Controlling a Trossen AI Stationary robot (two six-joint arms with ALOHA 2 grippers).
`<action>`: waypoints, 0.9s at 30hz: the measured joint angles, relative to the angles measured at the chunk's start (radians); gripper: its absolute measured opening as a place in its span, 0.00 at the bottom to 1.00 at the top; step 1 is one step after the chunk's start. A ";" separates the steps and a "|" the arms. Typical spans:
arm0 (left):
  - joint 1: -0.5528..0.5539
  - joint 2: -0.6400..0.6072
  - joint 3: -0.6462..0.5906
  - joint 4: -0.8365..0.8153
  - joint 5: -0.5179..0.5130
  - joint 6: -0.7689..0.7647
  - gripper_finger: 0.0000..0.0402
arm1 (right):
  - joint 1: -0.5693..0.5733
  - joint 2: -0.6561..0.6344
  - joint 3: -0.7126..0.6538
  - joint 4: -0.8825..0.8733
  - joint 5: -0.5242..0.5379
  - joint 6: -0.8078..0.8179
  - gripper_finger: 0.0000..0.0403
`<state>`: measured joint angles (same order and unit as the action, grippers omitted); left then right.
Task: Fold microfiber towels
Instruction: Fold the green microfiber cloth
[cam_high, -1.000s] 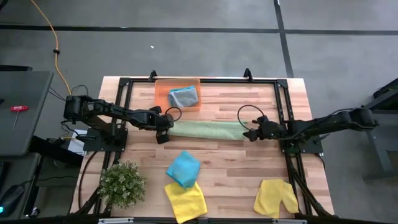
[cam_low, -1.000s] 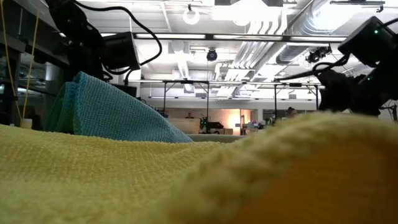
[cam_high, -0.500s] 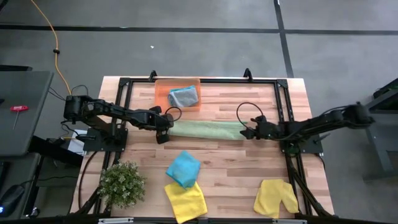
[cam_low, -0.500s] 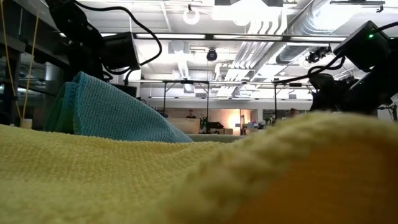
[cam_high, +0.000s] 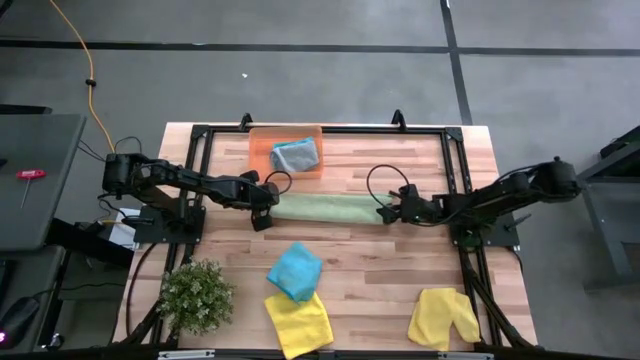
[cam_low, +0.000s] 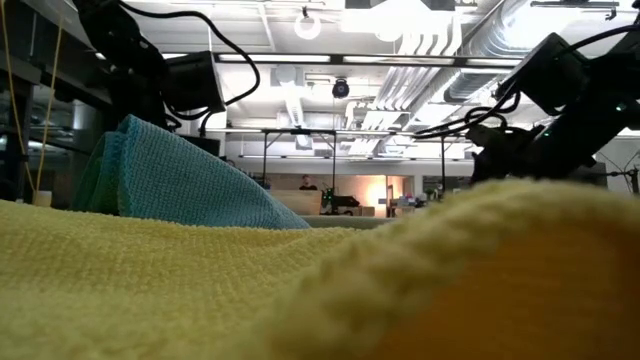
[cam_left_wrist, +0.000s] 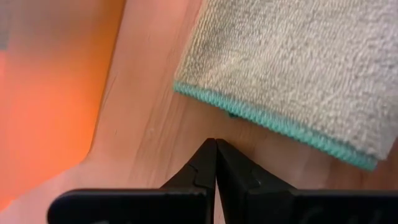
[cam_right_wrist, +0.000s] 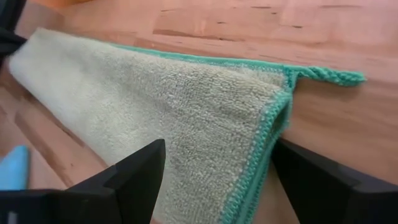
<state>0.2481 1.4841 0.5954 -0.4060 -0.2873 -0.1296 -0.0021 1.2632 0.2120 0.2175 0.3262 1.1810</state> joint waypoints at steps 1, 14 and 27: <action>0.000 0.000 0.000 0.003 0.000 -0.003 0.00 | 0.000 0.008 0.006 -0.003 0.003 -0.018 0.72; -0.045 0.005 0.031 0.037 0.066 -0.027 0.00 | 0.000 0.001 0.024 -0.151 0.065 -0.179 0.06; -0.164 0.003 0.168 0.062 -0.047 0.035 0.00 | 0.000 -0.335 0.085 -0.896 0.059 -0.164 0.01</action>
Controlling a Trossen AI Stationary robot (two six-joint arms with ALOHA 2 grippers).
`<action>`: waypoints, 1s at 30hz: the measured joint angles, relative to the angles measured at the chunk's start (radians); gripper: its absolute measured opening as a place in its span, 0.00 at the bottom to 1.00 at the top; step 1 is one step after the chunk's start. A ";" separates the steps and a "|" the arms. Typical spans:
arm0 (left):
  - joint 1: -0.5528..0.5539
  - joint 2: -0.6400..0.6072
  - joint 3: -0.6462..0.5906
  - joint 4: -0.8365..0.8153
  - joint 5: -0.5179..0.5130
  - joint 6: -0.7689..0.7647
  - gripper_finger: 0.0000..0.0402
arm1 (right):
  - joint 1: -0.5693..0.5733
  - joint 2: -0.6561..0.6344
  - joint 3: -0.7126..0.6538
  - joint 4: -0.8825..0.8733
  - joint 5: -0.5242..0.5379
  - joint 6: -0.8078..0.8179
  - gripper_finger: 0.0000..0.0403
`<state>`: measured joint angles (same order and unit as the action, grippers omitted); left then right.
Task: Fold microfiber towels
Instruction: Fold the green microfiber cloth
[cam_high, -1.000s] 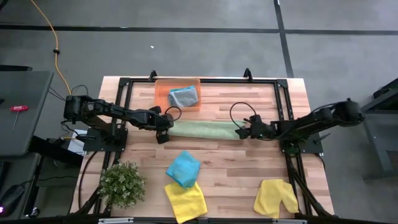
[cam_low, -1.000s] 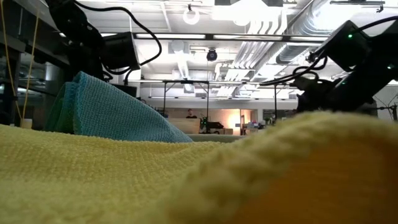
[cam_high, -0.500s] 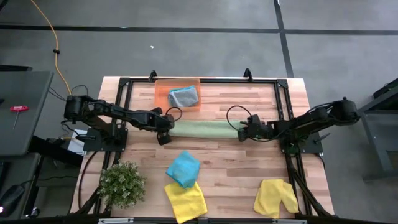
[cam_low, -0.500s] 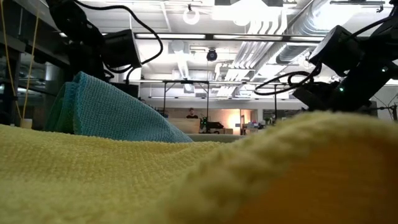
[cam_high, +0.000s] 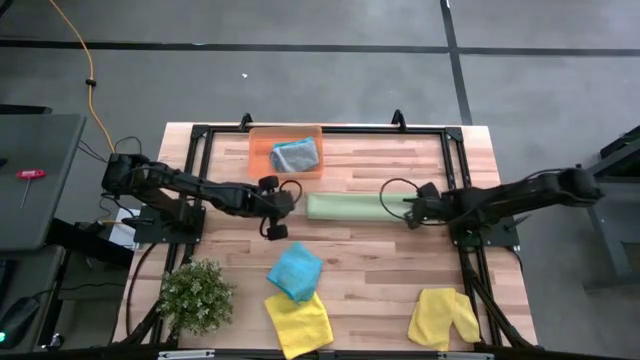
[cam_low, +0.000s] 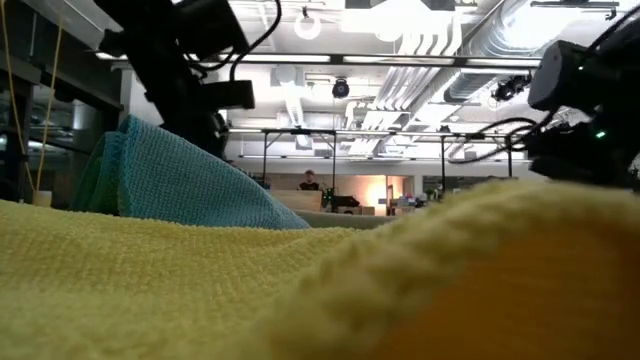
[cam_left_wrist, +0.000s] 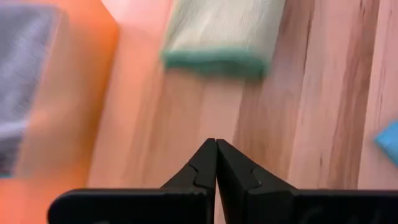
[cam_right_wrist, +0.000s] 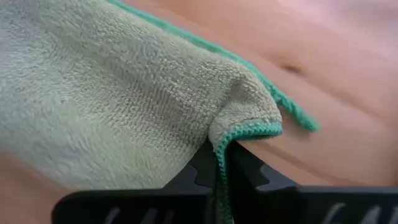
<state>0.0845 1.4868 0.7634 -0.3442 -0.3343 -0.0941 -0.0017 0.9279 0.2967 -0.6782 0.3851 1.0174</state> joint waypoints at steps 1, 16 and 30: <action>-0.005 0.000 0.005 0.001 -0.019 0.001 0.00 | 0.000 -0.019 0.027 -0.085 0.009 0.002 0.01; 0.030 0.059 0.003 0.222 -0.151 -0.023 0.00 | 0.000 -0.024 0.366 -0.237 0.136 -0.078 0.00; 0.030 0.298 0.005 0.352 -0.051 0.114 0.00 | 0.000 0.126 0.368 0.184 0.069 -0.164 0.00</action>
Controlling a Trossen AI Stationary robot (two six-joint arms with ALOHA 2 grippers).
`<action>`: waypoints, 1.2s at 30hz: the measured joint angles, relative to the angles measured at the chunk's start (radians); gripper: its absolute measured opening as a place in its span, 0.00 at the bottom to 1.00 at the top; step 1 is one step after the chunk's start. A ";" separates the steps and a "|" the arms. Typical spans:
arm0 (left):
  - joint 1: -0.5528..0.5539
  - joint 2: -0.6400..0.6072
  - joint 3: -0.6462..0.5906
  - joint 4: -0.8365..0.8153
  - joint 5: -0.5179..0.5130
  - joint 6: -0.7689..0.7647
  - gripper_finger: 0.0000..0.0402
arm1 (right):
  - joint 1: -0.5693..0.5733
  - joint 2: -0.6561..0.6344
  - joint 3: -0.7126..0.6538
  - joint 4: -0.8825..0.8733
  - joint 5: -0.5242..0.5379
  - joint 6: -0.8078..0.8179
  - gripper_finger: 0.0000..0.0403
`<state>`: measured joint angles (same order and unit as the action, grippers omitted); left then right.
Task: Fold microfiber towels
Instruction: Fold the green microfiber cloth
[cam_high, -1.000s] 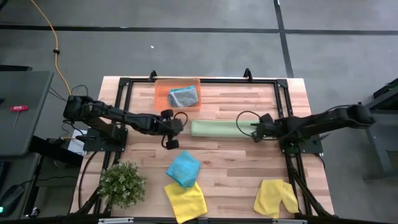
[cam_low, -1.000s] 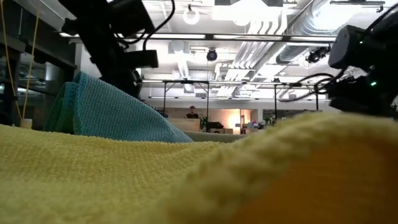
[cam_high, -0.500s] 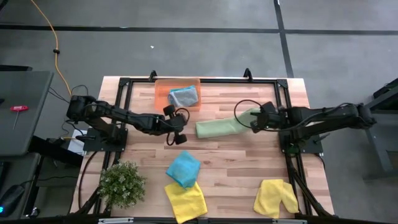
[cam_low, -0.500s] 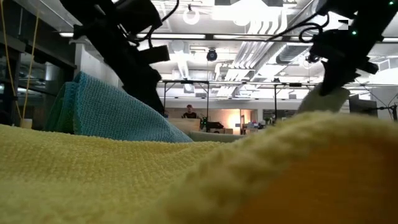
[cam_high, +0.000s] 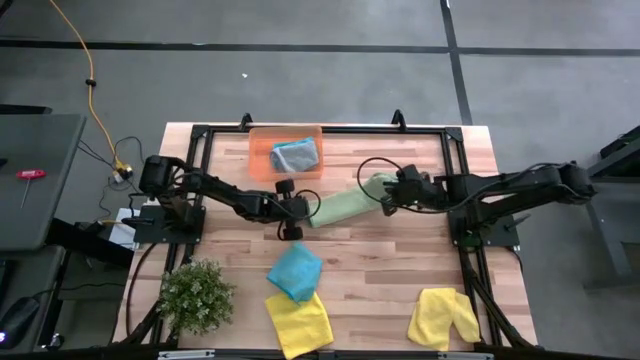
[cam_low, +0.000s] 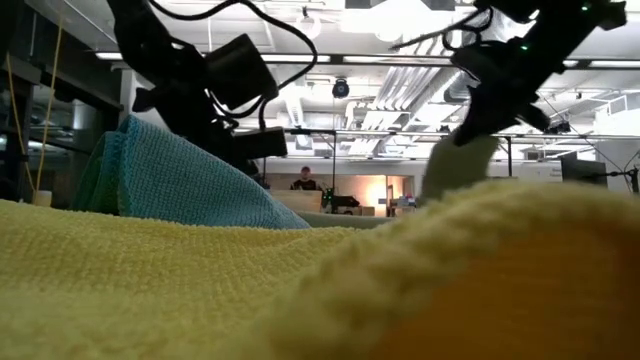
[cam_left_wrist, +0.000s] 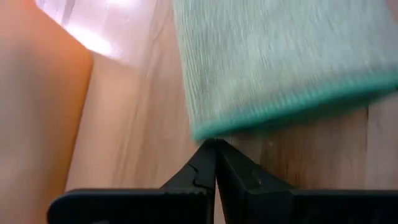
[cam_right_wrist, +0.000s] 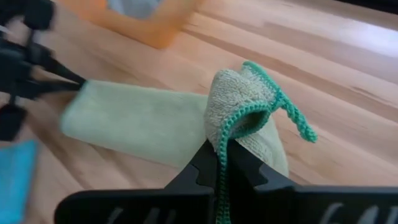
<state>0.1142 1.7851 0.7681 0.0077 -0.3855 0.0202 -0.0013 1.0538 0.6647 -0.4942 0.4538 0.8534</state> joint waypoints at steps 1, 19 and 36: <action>0.000 0.000 0.000 0.006 0.008 0.002 0.00 | 0.000 0.010 0.000 0.030 -0.001 -0.007 0.00; -0.004 -0.013 0.002 0.068 0.068 0.002 0.00 | 0.012 0.214 0.002 0.486 -0.155 -0.047 0.00; -0.034 -0.164 0.002 -0.195 -0.005 -0.030 0.00 | 0.055 0.361 0.002 0.640 -0.145 -0.050 0.00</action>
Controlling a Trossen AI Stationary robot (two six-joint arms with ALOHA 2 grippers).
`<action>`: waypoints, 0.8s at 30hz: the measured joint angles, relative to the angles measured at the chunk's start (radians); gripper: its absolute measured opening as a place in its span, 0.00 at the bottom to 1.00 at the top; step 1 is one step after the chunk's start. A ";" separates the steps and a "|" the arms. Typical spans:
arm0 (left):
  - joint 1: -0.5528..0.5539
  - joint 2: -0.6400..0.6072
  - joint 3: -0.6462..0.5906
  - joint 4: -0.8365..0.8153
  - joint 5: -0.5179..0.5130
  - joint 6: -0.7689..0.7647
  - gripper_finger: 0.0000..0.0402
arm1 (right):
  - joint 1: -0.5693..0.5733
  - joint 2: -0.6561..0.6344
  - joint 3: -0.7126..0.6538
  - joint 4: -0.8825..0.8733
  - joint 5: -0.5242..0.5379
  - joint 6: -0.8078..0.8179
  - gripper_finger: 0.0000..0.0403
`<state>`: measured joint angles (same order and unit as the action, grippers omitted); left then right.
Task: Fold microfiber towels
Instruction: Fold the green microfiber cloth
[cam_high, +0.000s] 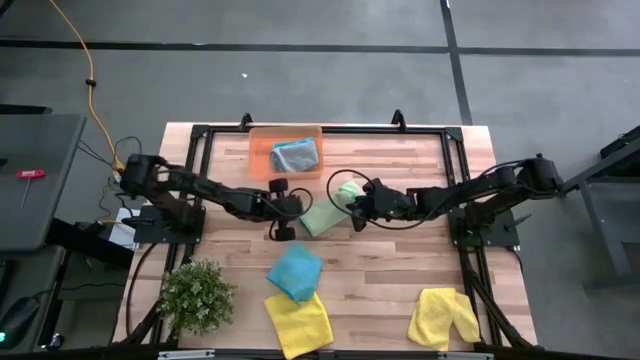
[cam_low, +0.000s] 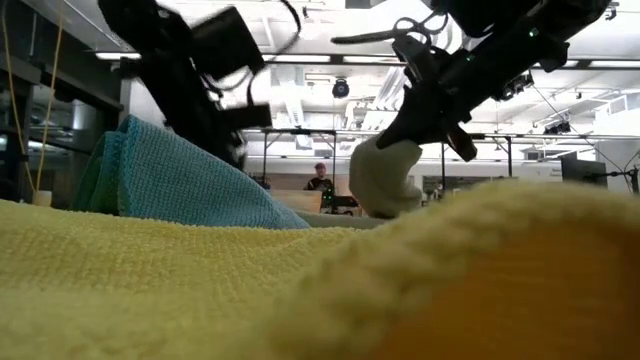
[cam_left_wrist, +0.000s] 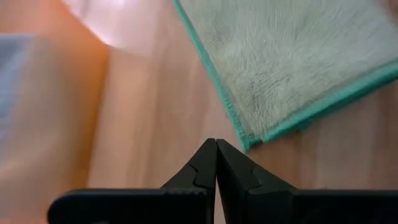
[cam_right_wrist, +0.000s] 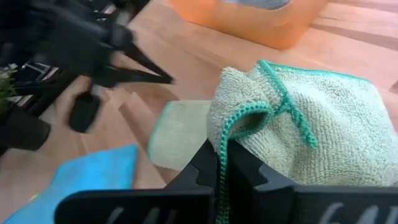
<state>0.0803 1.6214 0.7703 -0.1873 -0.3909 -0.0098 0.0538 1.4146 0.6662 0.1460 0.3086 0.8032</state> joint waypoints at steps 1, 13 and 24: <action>-0.010 -0.031 0.001 -0.037 -0.017 -0.019 0.00 | -0.002 0.001 0.000 0.000 0.005 0.000 0.00; -0.229 -0.305 -0.003 -0.165 -0.180 -0.159 0.00 | -0.008 0.005 0.000 0.008 0.066 -0.049 0.00; -0.366 -0.126 -0.003 -0.134 -0.310 -0.445 0.00 | -0.008 0.004 0.000 0.001 0.066 -0.045 0.00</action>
<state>-0.2855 1.4957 0.7670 -0.3211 -0.7004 -0.4546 0.0460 1.4189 0.6662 0.1471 0.3748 0.7582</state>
